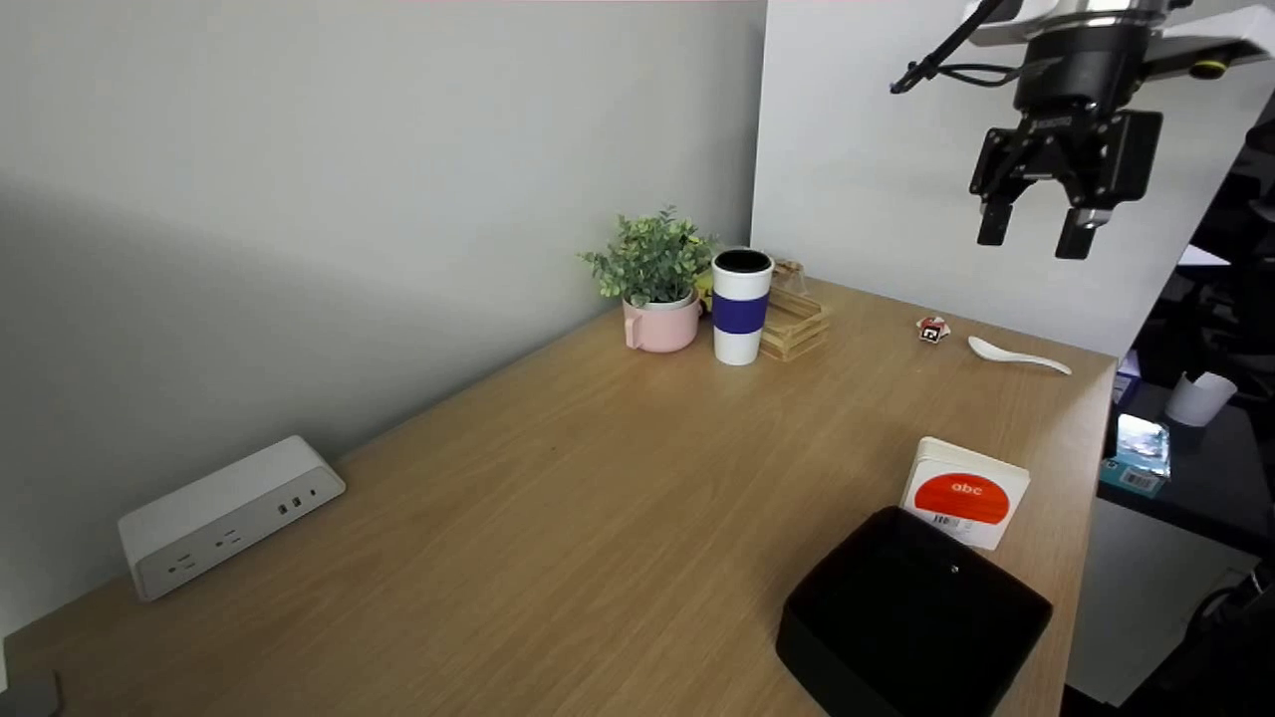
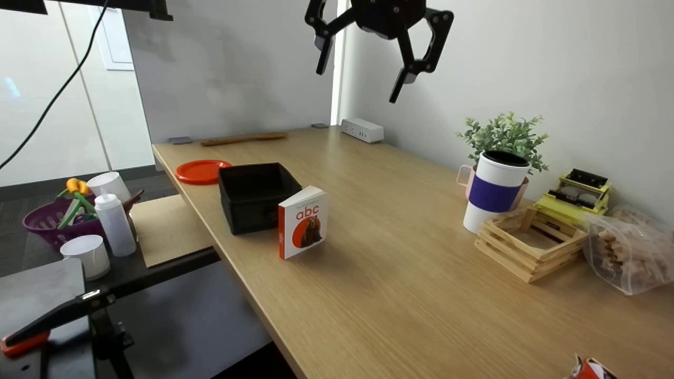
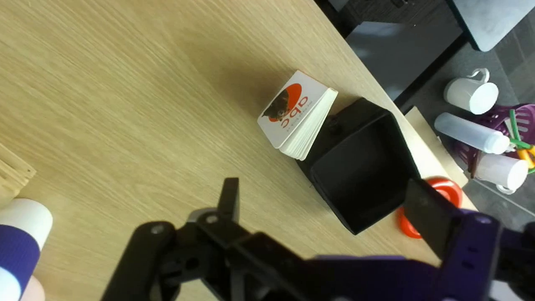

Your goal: Put the book in the box

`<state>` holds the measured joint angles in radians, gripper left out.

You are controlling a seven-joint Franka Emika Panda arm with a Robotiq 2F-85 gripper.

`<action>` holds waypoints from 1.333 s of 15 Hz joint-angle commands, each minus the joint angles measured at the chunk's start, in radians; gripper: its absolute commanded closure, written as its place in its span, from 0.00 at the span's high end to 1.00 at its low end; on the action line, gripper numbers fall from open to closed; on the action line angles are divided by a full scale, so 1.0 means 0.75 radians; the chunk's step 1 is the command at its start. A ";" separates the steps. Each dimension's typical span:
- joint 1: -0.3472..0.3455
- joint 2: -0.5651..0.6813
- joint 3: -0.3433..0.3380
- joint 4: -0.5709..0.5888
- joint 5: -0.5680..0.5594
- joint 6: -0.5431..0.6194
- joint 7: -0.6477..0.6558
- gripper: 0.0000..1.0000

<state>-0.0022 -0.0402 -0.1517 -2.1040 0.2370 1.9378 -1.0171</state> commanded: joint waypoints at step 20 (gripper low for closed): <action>-0.024 0.287 0.211 0.057 0.462 0.109 0.296 1.00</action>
<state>-0.0229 0.1911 -0.0212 -2.0228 0.5861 1.9502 -0.8294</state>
